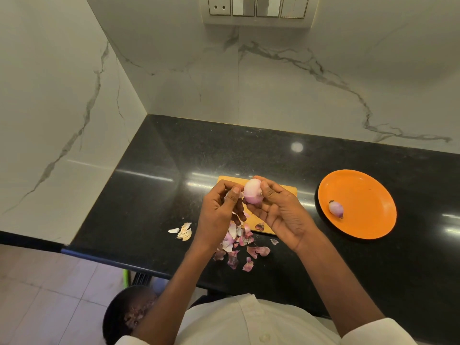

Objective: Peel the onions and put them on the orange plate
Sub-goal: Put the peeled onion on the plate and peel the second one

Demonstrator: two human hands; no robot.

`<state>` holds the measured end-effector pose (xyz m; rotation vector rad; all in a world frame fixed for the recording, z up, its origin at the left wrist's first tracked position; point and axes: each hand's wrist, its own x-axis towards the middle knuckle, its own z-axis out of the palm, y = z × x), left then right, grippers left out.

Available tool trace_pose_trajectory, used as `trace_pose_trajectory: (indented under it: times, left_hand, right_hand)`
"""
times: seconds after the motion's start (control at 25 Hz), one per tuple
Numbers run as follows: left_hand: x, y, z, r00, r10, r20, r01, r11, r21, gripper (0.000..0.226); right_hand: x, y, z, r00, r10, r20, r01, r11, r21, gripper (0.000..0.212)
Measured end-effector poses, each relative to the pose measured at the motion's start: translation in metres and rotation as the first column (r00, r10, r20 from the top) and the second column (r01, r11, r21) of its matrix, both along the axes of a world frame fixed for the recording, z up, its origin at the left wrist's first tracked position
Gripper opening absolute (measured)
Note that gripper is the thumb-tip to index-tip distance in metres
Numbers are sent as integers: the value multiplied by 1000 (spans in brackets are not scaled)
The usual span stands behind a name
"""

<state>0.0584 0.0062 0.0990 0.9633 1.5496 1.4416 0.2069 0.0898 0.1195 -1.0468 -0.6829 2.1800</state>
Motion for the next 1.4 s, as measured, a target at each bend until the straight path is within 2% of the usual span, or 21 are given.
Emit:
trace_pose_trajectory:
  times: [0.12,0.24,0.36,0.48,0.6,0.72,0.88,0.96,1.08,1.2,1.32,1.4]
  left_hand:
    - [-6,-3,-9,979,16,-203,-24,999,-33,15]
    - [-10,-4,-19,934,-26,-358,-7,996,-89,12]
    - [-12,-4,-26,876,-11,-482,-62,989,-135,11]
    - [-9,-1,-22,906,64,-418,-125,985,-120,14]
    - [-5,4,-15,988,80,-136,-99,986,-137,23]
    - [-2,10,-13,997,24,68,-10,981,-193,34]
    - [5,12,-10,987,3,159,27,983,-182,32]
    - [8,11,-11,989,17,148,2,992,-125,26]
    - [13,9,-12,999,31,42,-29,998,-54,20]
    - [16,8,-9,998,20,-58,-21,1000,-14,24]
    - [16,8,-7,994,-32,-106,31,999,-7,25]
    - [16,9,-7,982,4,-189,-3,1000,6,24]
  right_hand:
    - [0,1,-6,1000,-7,-13,7,999,-42,34]
    - [0,-1,-12,998,-22,64,24,999,-29,31]
    - [-1,-1,-16,989,-56,140,54,998,16,29]
    - [-1,-1,-16,982,-95,162,87,995,58,30]
    - [1,0,-16,981,-117,152,104,990,93,33]
    - [2,-1,-14,989,-116,93,108,990,87,36]
    - [1,-4,-11,997,-76,27,74,994,75,35]
    - [1,-4,-11,998,-57,31,54,996,74,34]
    - [3,-4,-11,999,-26,33,23,996,81,35]
    - [4,-6,-9,999,31,27,-34,990,137,35]
    - [5,-7,-9,1000,13,21,-16,986,165,35]
    - [3,-8,-7,1000,13,-18,-10,988,156,37]
